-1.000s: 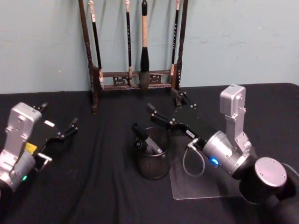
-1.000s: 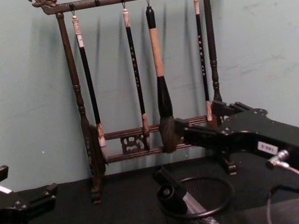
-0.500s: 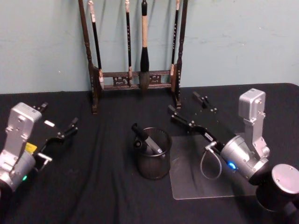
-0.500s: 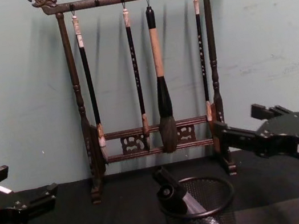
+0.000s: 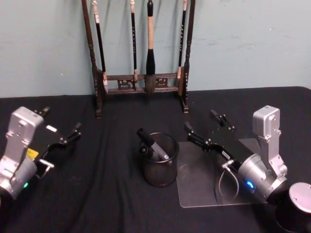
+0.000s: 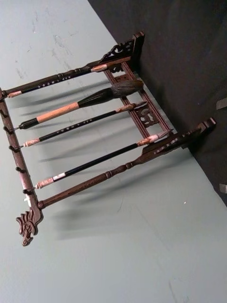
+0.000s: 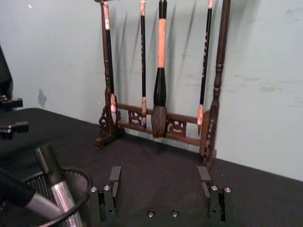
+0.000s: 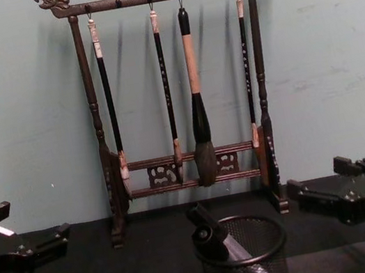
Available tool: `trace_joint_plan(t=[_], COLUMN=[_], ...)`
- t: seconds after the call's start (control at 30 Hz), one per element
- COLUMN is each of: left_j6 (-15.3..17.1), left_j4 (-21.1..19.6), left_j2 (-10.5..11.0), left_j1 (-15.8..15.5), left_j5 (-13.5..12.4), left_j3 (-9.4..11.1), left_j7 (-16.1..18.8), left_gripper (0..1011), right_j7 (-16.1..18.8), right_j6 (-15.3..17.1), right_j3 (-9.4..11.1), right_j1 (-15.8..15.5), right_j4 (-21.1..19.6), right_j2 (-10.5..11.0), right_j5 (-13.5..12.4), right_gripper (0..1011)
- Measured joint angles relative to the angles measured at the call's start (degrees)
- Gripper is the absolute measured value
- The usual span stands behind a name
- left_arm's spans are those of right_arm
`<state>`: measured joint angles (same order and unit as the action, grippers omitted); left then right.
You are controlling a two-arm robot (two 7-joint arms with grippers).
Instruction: Pick up the water-based marker from the table and place it into the pen holder.
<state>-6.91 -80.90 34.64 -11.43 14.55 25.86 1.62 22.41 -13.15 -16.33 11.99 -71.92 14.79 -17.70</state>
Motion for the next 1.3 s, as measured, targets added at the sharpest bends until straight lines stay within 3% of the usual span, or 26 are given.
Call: trace_joint_plan(t=[0.43, 1.3], left_j6=[0.0, 0.0], left_j4=[0.0, 0.0], left_j2=[0.0, 0.0], left_j1=[0.0, 0.0], left_j5=[0.0, 0.0], left_j3=[0.0, 0.0], left_j7=[0.0, 0.0], left_gripper=[1009, 1009], right_j7=[-0.2, -0.1], right_j6=[0.1, 0.1], right_j3=[0.5, 0.4], right_j1=[-0.5, -0.5], right_j4=[1.9, 1.7], right_j2=[-0.4, -0.3], right_j5=[1.0, 1.0], right_gripper=[1002, 1002])
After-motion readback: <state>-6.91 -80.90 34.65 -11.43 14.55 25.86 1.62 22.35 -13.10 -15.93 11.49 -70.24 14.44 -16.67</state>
